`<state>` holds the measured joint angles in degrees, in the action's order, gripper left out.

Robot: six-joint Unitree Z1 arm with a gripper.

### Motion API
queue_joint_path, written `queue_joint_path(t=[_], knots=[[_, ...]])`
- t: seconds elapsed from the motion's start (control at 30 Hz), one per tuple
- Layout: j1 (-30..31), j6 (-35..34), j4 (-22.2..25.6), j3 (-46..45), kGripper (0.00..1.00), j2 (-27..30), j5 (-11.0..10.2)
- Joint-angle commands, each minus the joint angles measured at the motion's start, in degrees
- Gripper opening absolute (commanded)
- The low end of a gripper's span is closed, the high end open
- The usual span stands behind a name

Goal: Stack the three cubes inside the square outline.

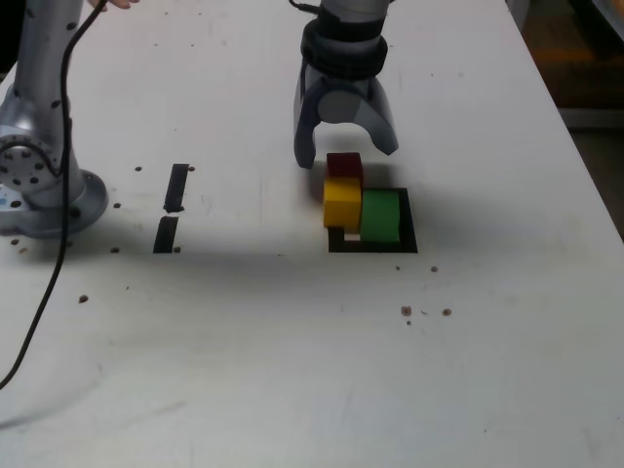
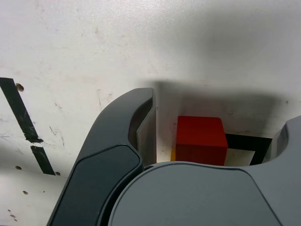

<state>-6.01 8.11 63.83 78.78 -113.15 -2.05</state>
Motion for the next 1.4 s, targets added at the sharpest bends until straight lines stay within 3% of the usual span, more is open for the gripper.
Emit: queue_joint_path(t=[0.0,0.3,0.67,0.87,1.0,1.13,1.37], knots=[[-0.1,0.1,-0.2,-0.1,0.89,-0.5,0.2],[0.1,0.3,-0.8,-0.2,0.77,-1.4,0.7],[0.6,1.7,-4.5,-0.5,0.32,-1.4,1.4],[0.8,4.0,-8.0,-0.5,0.26,-1.5,3.7],[0.8,4.4,-8.9,-1.2,0.24,-1.1,3.9],[0.8,4.0,-9.7,-2.4,0.23,0.5,2.7],[1.7,1.8,-9.3,-2.9,0.23,6.2,-2.8]])
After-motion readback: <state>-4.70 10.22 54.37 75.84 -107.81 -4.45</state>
